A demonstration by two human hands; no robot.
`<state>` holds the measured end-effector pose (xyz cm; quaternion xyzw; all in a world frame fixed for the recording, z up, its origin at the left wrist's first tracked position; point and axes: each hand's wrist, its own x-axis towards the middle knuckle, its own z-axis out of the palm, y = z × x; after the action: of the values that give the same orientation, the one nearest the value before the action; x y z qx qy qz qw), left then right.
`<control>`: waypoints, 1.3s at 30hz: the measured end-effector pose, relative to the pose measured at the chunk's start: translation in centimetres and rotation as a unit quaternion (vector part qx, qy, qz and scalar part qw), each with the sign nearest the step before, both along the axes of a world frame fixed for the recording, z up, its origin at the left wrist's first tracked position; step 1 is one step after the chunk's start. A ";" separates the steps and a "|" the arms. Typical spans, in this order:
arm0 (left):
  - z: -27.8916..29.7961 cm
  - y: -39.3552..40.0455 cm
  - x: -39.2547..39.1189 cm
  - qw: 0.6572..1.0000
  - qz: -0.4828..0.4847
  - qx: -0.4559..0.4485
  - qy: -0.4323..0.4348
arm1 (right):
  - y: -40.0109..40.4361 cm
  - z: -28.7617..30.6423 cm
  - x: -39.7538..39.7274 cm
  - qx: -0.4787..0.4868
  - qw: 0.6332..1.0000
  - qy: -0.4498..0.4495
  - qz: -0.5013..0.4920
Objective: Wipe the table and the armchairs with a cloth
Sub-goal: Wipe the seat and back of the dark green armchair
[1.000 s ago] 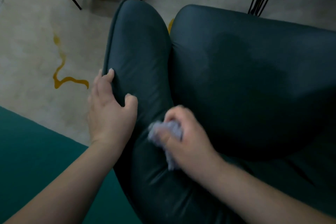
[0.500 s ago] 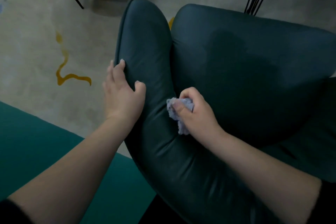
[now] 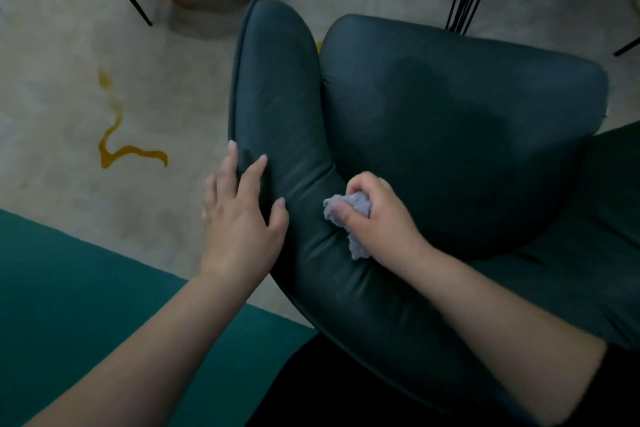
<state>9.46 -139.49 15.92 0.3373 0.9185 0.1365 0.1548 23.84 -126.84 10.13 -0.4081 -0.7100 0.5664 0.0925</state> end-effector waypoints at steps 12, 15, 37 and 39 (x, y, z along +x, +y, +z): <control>0.4 -1.0 -0.6 0.994 -0.068 -0.074 0.031 | 2.5 -0.5 1.1 0.035 0.989 -0.143 0.006; 1.3 -2.1 0.2 0.995 -0.056 -0.080 0.034 | 1.8 0.9 2.3 0.055 0.990 -0.131 -0.009; 2.1 -9.3 3.9 0.992 -0.116 -0.049 -0.002 | -3.4 5.2 5.8 0.185 0.968 -0.165 -0.044; 1.9 -9.5 3.7 0.991 -0.127 -0.032 -0.004 | -4.5 5.5 6.0 0.182 0.973 -0.134 -0.055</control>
<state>13.11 -148.98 17.79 0.4456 0.8714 0.0875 0.1857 29.80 -131.38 15.63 -0.4948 -0.7838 0.3617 0.0999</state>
